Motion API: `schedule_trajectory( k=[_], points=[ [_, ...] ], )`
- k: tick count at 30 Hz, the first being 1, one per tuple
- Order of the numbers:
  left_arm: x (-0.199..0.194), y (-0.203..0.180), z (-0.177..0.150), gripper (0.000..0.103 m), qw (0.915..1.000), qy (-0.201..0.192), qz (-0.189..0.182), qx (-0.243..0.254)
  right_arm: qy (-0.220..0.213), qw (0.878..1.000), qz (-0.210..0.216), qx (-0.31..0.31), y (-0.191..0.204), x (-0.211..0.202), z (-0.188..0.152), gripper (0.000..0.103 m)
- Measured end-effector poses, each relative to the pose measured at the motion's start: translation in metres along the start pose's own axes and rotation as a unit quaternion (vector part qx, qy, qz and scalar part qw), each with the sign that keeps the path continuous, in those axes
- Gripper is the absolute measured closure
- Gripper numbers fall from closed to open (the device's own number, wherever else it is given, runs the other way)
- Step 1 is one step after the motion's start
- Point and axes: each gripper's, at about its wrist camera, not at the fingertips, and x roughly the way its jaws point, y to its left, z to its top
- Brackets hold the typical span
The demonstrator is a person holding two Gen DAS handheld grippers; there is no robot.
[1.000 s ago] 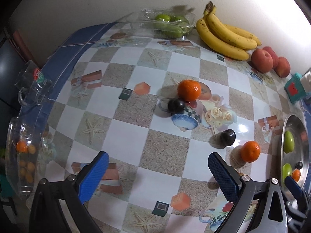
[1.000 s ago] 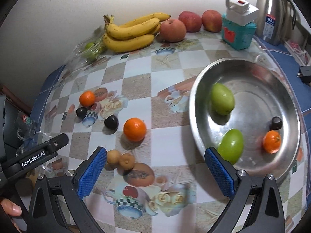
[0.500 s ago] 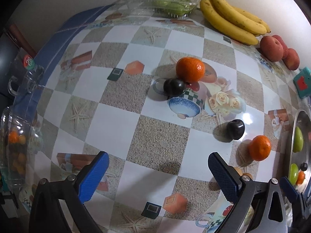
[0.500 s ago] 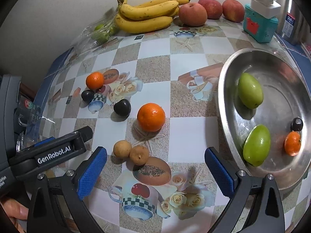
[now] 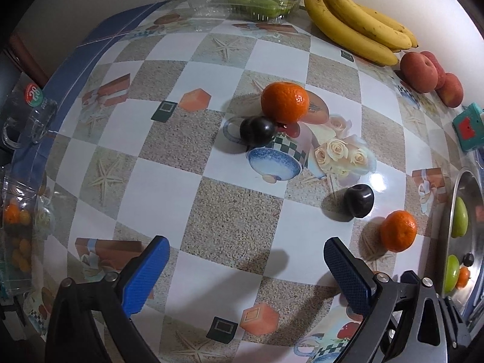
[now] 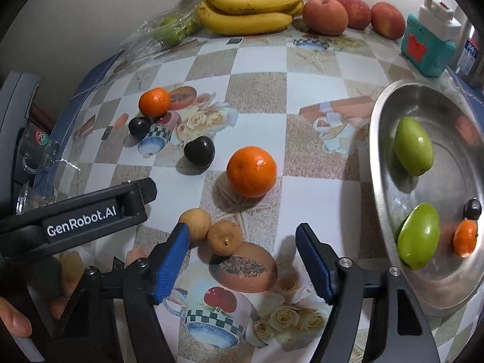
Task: Organize fruits
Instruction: 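Close the right tool on a small brown kiwi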
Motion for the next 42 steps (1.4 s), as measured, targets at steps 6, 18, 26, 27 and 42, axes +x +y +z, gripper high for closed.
schedule_trajectory(
  k=[6, 18, 26, 27, 42],
  points=[
    [-0.002, 0.003, 0.000, 0.000, 0.9999, 0.001, -0.010, -0.003, 0.003, 1.000, 0.024, 0.003, 0.003, 0.000, 0.001, 0.052],
    [-0.008, 0.002, 0.000, 0.000, 0.9998, -0.004, -0.020, -0.006, 0.011, 0.999, 0.036, 0.008, 0.003, -0.001, 0.001, 0.074],
    [-0.011, 0.001, 0.000, 0.000, 0.9996, -0.006, -0.026, -0.006, 0.014, 0.999, 0.035, 0.010, 0.003, 0.001, 0.000, 0.078],
    [-0.012, 0.000, 0.000, 0.000, 0.9996, -0.007, -0.027, -0.005, 0.013, 0.999, 0.036, 0.011, 0.003, 0.000, 0.000, 0.078],
    [-0.018, -0.023, -0.010, 0.012, 0.9969, 0.005, -0.074, 0.026, -0.026, 0.999, 0.006, 0.048, -0.030, -0.042, 0.001, 0.078]
  ],
)
